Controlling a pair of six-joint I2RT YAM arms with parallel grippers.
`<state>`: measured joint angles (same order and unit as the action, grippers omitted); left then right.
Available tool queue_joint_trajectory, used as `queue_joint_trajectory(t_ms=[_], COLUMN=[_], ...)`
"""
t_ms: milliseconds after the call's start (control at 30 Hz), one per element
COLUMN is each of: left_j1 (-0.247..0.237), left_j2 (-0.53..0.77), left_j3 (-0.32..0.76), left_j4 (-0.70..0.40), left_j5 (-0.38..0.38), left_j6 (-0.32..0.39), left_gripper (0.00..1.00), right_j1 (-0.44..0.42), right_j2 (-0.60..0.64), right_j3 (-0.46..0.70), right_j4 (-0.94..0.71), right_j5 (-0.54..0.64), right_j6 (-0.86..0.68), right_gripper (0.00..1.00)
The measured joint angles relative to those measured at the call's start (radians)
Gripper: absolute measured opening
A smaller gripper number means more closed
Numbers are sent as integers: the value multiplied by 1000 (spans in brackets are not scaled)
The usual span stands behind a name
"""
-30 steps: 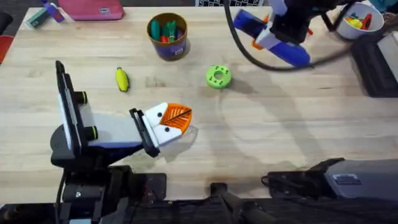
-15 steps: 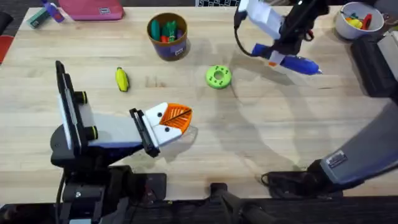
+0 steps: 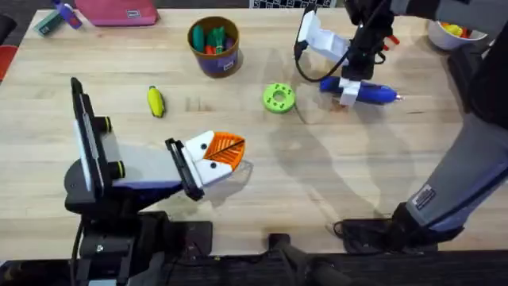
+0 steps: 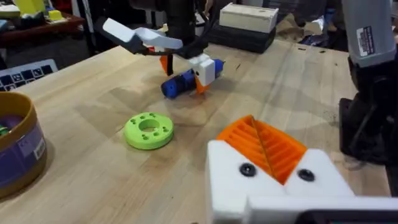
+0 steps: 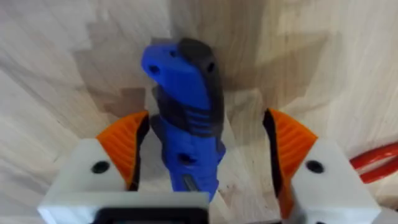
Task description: Pick up the gripper from the table and insert it into the empty holder that is missing its gripper. Then pick up a screw, insert it into the mounting hole, and use the screwdriver to tighten it. Finally, clean up the table by picking up the vegetable and placing it into the bucket.
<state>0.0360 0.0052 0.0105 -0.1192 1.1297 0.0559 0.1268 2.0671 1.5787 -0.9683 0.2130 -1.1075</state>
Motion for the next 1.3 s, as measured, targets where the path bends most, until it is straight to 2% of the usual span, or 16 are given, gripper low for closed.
queue_joint_trajectory(t_ms=[200,233,267,400,433,567,700,833,933,1033,1133,1300], left_j1=[0,0,0,0,0,0,0,0,0,0,0,0], left_j2=[0,0,0,0,0,0,0,0,0,2,34,207], left_j3=[0,0,0,0,0,0,0,-1,6,74,207,474], left_j4=[0,1,0,0,0,0,7,33,13,-103,-271,-537], left_j5=[0,0,0,0,0,0,-11,-59,-106,-174,-256,-412], left_j6=[1,6,5,6,4,4,8,-30,-50,-53,-35,19], left_gripper=[20,124,268,906,959,987,987,985,985,985,985,985], right_j1=[4,8,12,40,49,91,148,202,215,220,229,241], right_j2=[-25,-44,-64,-193,-230,-364,-436,-483,-536,-608,-689,-829], right_j3=[-1,-1,-2,-2,-2,-2,-2,-2,-2,-2,-2,-60], right_j4=[-6,-6,-7,-7,-7,2,19,-2,-7,-4,-5,6], right_j5=[-4,-13,-25,-65,-73,-136,-214,-252,-266,-267,-271,-275], right_j6=[63,81,96,189,218,347,507,711,872,972,1044,1133], right_gripper=[993,994,994,993,994,994,994,993,994,994,994,993])
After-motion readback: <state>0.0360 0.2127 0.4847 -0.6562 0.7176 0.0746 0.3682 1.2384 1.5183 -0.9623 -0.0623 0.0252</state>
